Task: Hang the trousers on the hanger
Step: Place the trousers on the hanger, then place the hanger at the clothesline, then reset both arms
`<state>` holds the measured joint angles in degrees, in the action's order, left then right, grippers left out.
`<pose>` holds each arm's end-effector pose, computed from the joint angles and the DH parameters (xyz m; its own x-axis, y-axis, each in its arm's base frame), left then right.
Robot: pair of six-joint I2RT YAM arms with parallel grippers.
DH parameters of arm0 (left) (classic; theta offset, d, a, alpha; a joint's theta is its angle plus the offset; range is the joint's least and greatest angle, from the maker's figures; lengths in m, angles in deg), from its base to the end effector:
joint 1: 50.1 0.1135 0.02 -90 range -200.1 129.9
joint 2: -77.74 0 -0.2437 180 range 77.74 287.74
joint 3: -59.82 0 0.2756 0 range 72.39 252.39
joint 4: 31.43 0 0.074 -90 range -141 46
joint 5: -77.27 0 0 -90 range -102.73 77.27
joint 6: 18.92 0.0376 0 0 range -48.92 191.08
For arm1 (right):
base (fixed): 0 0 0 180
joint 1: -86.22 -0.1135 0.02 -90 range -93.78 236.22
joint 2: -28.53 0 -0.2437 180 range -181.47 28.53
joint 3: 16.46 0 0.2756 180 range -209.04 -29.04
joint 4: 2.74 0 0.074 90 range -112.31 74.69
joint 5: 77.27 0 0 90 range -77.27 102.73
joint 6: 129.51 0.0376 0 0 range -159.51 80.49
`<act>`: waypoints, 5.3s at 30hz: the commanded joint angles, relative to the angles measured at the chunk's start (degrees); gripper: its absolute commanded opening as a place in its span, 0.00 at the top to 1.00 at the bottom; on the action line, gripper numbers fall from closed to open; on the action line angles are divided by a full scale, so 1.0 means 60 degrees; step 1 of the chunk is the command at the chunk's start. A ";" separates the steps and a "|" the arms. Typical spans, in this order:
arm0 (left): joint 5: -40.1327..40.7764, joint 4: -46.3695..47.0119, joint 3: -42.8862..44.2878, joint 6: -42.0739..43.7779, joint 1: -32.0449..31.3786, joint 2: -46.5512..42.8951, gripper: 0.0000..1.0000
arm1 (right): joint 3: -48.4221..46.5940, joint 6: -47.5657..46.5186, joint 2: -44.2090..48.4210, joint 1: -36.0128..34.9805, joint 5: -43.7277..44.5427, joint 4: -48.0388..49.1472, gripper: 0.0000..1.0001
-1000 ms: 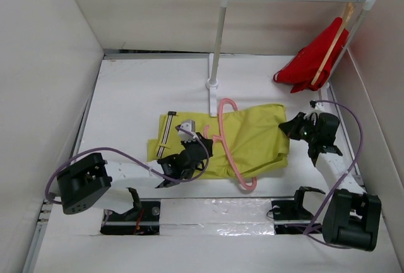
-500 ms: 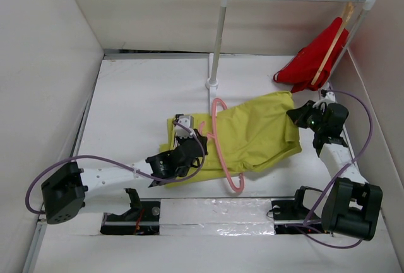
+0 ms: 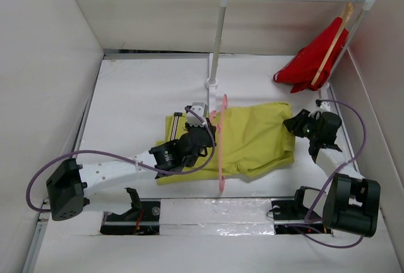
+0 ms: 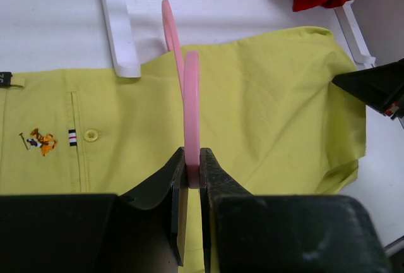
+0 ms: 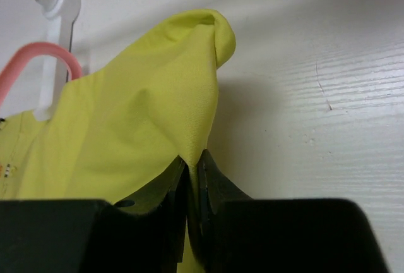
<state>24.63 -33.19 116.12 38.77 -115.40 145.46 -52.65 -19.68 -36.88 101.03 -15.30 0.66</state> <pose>0.1456 -0.2620 0.2608 -0.3345 -0.2894 -0.8969 0.3507 0.8451 -0.4035 0.2516 -0.0483 0.1539 -0.4583 0.4309 -0.7774 -0.0296 0.8667 0.4979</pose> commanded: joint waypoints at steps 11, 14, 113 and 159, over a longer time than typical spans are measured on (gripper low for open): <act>-0.0265 0.1465 0.1281 -0.0166 -0.0250 -0.0887 1.00 | -0.0358 0.0046 0.3909 -0.4879 0.2062 -0.1184 0.22; -0.0134 0.1436 0.1749 -0.0020 -0.0250 -0.0726 1.00 | 0.0111 0.1262 0.4236 -0.7282 0.3292 -0.0409 0.21; -0.0353 0.0908 -0.0313 -0.0078 0.0234 -0.3172 0.38 | -0.9393 0.7050 -0.3716 -0.2557 -0.1333 0.3124 1.00; 0.1329 -0.2266 -0.1062 -0.0853 0.0058 -0.7007 0.31 | -0.2921 0.0683 0.4445 -0.3477 -0.1964 -0.0904 0.00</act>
<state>28.17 -39.64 108.64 34.72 -114.90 107.15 -71.82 -5.16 -19.90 82.73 -22.78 4.90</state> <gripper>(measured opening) 0.691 0.999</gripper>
